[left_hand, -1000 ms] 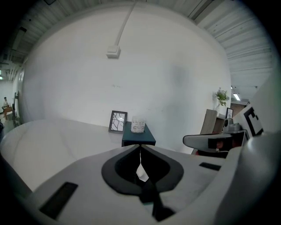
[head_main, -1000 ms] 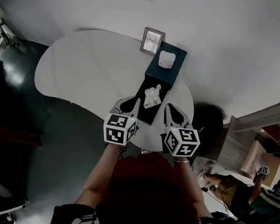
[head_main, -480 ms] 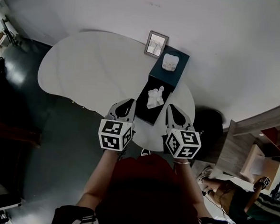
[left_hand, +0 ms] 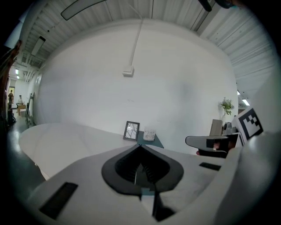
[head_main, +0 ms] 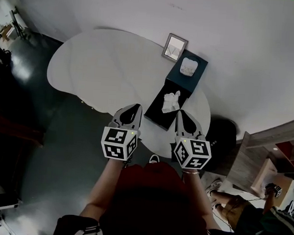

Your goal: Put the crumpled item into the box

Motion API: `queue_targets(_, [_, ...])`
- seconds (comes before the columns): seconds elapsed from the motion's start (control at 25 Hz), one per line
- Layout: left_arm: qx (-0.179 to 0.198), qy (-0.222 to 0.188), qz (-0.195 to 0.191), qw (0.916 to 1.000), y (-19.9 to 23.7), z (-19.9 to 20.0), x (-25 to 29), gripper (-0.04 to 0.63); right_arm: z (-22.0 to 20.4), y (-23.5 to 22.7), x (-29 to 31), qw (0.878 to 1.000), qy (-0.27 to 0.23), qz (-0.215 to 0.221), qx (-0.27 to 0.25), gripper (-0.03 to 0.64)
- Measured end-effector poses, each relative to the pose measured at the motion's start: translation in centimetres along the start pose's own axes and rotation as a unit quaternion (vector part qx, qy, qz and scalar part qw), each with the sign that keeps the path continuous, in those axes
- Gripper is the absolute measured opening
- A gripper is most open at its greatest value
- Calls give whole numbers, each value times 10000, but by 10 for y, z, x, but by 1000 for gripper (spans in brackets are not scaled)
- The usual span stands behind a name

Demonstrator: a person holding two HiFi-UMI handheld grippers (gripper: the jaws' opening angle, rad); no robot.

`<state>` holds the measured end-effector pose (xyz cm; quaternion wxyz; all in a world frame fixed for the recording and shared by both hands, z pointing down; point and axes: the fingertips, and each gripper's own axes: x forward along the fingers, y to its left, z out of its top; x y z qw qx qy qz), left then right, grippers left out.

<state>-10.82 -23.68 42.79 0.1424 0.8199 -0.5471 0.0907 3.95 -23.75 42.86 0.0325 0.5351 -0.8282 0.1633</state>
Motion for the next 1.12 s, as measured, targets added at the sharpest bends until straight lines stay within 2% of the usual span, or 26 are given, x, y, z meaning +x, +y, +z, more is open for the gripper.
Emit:
queue_targets(0.48, [-88, -121, 142, 9998, 13, -1, -33, 25, 7, 32, -9, 9996, -173, 174, -169, 15])
queue_targets(1.12, [-110, -276, 341, 9990, 26, -5, -78, 25, -7, 67, -25, 9992, -145, 333, -180, 15])
